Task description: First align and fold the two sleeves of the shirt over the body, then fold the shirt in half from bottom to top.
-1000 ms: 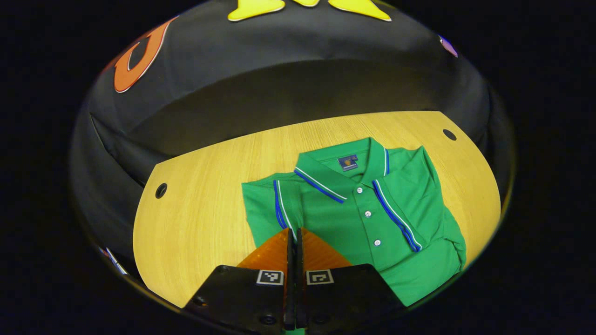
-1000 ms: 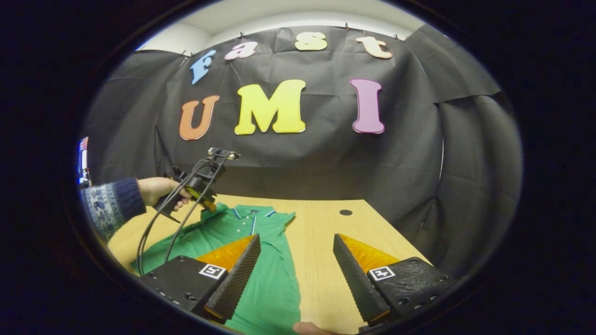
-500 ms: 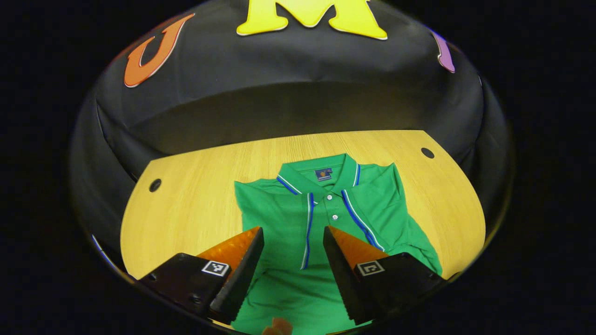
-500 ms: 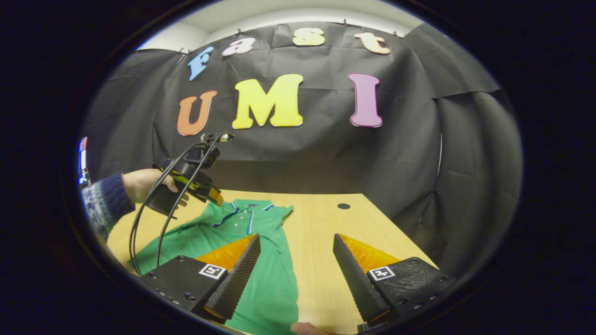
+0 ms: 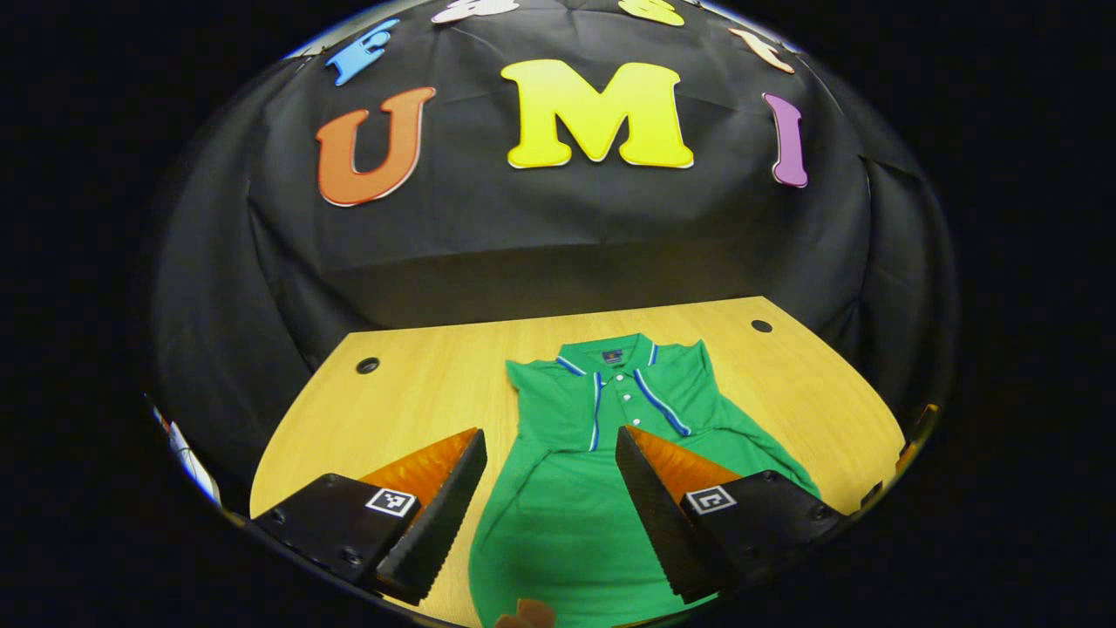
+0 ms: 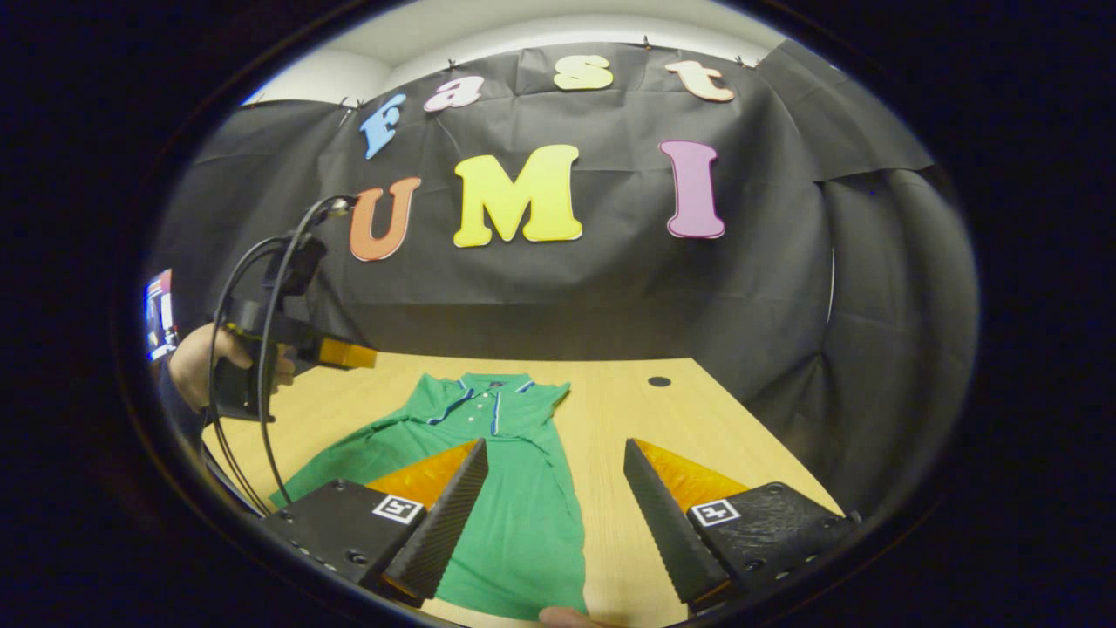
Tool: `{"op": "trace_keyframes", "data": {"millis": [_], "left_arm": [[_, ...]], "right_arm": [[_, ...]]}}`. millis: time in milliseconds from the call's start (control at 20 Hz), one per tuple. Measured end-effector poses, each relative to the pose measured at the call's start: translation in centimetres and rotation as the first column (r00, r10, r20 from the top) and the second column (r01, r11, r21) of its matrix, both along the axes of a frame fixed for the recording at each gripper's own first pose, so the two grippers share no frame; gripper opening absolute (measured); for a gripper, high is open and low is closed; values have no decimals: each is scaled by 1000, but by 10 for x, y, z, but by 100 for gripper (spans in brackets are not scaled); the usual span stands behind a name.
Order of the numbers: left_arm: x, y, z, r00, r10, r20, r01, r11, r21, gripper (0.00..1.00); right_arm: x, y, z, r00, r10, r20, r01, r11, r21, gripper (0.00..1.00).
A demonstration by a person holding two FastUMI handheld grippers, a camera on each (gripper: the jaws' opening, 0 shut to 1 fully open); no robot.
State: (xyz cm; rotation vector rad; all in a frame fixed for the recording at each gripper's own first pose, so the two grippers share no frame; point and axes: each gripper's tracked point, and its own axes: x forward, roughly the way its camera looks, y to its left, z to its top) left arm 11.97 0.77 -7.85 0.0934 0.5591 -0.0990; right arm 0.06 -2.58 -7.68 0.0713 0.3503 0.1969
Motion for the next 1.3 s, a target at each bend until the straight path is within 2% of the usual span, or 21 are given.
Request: {"op": "trace_keyframes", "data": {"millis": [250, 350, 500, 600, 700, 750, 900, 1050, 1100, 1200, 1300], "left_arm": [[-92, 28, -43, 995, 28, -100, -32, 999, -38, 96], [-127, 31, -63, 987, 13, -159, -27, 996, -88, 97], [-164, 55, -96, 965, 51, -259, -73, 994, -76, 97], [-182, 64, -120, 939, 59, -338, -92, 992, -81, 97], [-195, 61, -142, 901, 47, -431, -108, 987, -118, 97], [-199, 60, -146, 890, 35, -454, -101, 987, -123, 97], [-207, 63, -152, 878, 33, -477, -91, 991, -100, 97], [-214, 65, -156, 879, 36, -475, -70, 996, -53, 96], [-216, 65, -156, 878, 39, -477, -67, 997, -41, 96], [-219, 64, -155, 884, 42, -465, -67, 997, -38, 96], [-218, 65, -154, 892, 54, -449, -81, 996, -42, 94]], "right_arm": [[-19, -4, -22, 999, 12, -50, -14, 998, -56, 95], [-23, -5, -36, 996, 0, -94, -5, 999, -50, 95], [-31, 3, -57, 990, 19, -142, -29, 997, -67, 95], [-33, 2, -83, 981, 24, -194, -42, 995, -89, 98], [-38, -8, -117, 958, -18, -287, -25, 989, -143, 95], [-42, -16, -132, 942, -54, -330, -8, 983, -181, 96], [-50, -23, -153, 918, -80, -389, 0, 979, -202, 96], [-59, -15, -164, 896, -47, -441, -20, 989, -146, 98], [-61, -14, -168, 891, -42, -453, -30, 988, -149, 95], [-65, -14, -174, 876, -49, -479, -38, 984, -171, 98], [-65, -11, -173, 872, -41, -488, -38, 988, -151, 94]]}}
